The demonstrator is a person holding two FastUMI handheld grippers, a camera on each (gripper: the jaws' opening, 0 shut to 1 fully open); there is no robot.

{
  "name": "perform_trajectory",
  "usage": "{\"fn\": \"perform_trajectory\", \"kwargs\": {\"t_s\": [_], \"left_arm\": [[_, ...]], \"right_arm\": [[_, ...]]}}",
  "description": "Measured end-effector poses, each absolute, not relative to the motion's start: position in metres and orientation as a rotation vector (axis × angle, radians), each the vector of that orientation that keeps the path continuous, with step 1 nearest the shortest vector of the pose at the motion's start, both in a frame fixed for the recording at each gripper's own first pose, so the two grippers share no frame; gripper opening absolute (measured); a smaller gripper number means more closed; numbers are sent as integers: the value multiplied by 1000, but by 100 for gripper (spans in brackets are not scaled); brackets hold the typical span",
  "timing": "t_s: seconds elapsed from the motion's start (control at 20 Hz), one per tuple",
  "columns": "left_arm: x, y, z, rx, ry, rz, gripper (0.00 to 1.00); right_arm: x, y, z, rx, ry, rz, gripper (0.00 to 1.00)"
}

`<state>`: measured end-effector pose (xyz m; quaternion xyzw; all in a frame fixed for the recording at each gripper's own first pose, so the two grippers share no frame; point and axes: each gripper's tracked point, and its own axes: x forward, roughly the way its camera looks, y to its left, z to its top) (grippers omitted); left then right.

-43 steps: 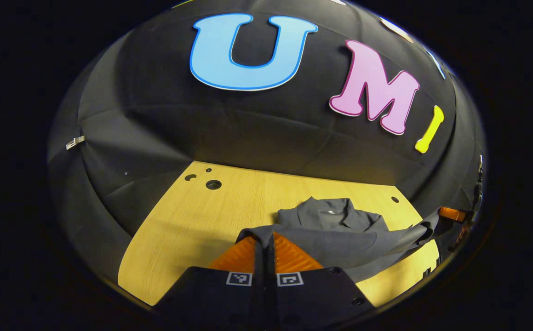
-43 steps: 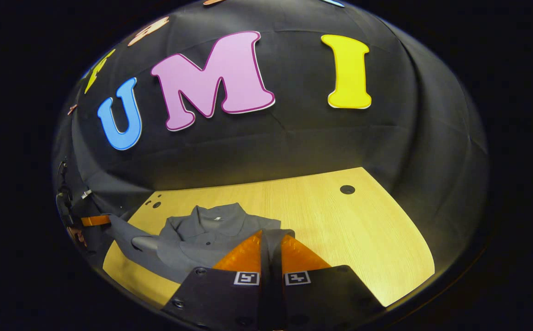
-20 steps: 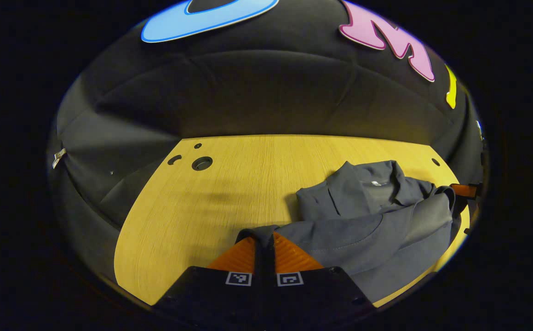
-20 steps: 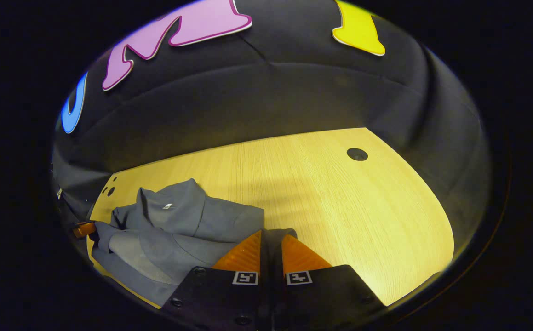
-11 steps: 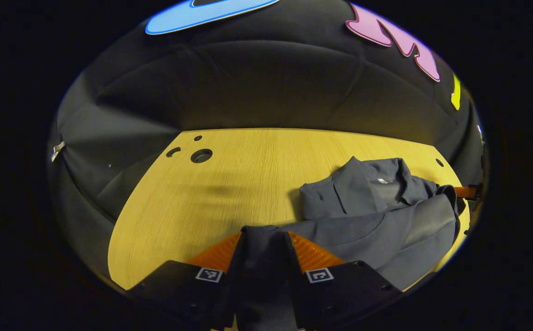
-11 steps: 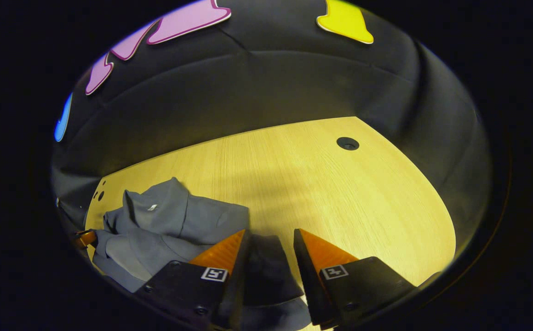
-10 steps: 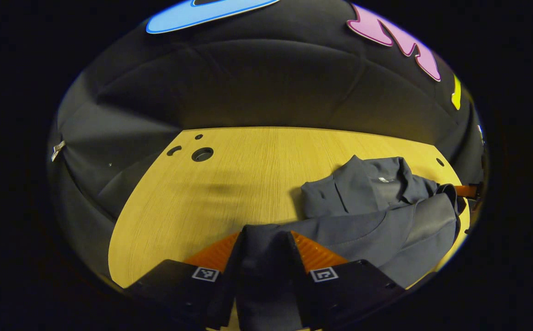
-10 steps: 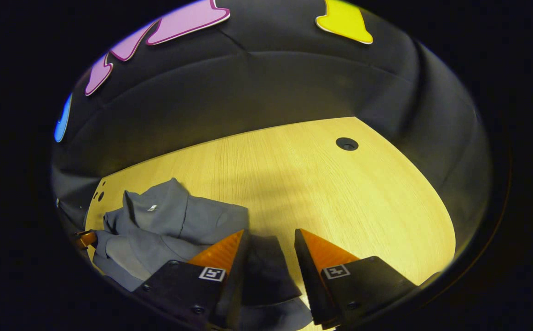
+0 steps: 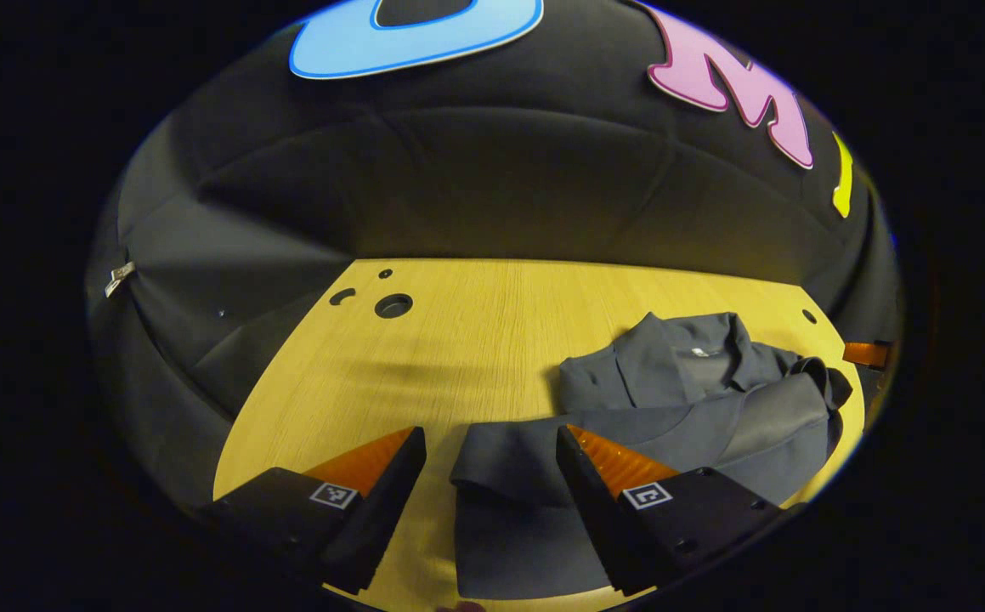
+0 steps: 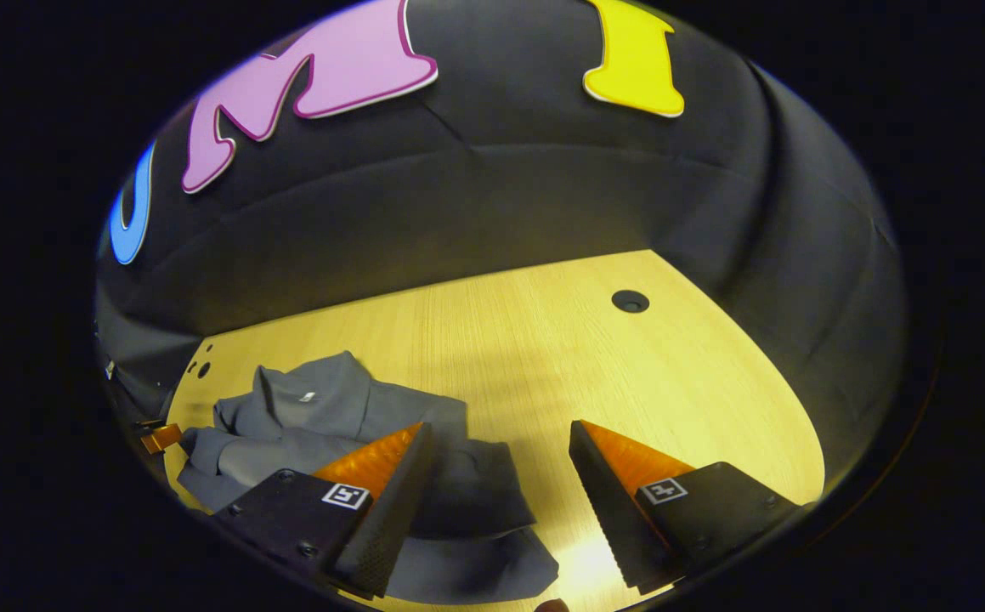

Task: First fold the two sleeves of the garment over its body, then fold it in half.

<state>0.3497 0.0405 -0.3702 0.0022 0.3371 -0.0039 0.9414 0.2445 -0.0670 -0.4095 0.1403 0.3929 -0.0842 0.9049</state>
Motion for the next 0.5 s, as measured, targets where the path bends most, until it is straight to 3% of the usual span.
{"fn": "perform_trajectory", "kwargs": {"t_s": [0.5], "left_arm": [[295, 19, -293, -17, 495, -81, 98]], "right_arm": [[206, -57, -319, 325, 643, -83, 99]]}}
